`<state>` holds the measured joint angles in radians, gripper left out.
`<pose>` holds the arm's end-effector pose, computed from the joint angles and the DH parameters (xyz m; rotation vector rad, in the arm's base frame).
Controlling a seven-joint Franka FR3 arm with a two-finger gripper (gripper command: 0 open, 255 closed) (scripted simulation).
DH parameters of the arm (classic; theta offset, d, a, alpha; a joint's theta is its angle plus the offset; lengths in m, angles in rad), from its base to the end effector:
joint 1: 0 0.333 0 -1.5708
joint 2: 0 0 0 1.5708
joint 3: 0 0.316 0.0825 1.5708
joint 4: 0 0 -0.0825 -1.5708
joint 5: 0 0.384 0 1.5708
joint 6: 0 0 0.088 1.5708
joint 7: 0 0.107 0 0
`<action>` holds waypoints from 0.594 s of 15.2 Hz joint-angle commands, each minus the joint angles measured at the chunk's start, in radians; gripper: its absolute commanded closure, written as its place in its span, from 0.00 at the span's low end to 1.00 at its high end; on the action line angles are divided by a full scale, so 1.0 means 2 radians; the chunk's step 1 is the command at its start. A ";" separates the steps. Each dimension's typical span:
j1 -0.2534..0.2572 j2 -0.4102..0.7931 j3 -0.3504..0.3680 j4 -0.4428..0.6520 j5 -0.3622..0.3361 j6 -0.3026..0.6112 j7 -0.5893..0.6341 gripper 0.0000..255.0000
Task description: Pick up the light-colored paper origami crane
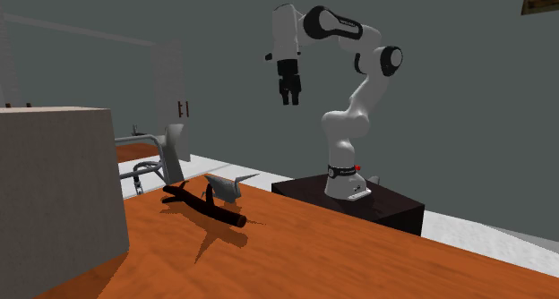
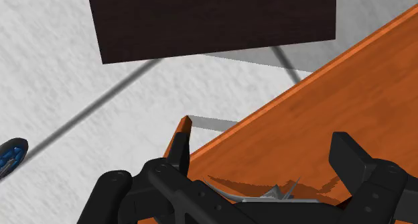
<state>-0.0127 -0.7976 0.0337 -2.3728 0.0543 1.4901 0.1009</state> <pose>0.2943 0.0153 0.5793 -3.1102 0.1385 0.1354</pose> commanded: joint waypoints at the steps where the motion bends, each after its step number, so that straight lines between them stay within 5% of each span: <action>1: 0.000 0.000 0.000 0.000 0.000 0.000 0.000 0.00; 9: 0.024 0.141 0.015 0.011 -0.049 0.109 -0.079 0.00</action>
<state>0.0334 -0.5689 0.0629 -2.3696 -0.0256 1.6768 -0.0332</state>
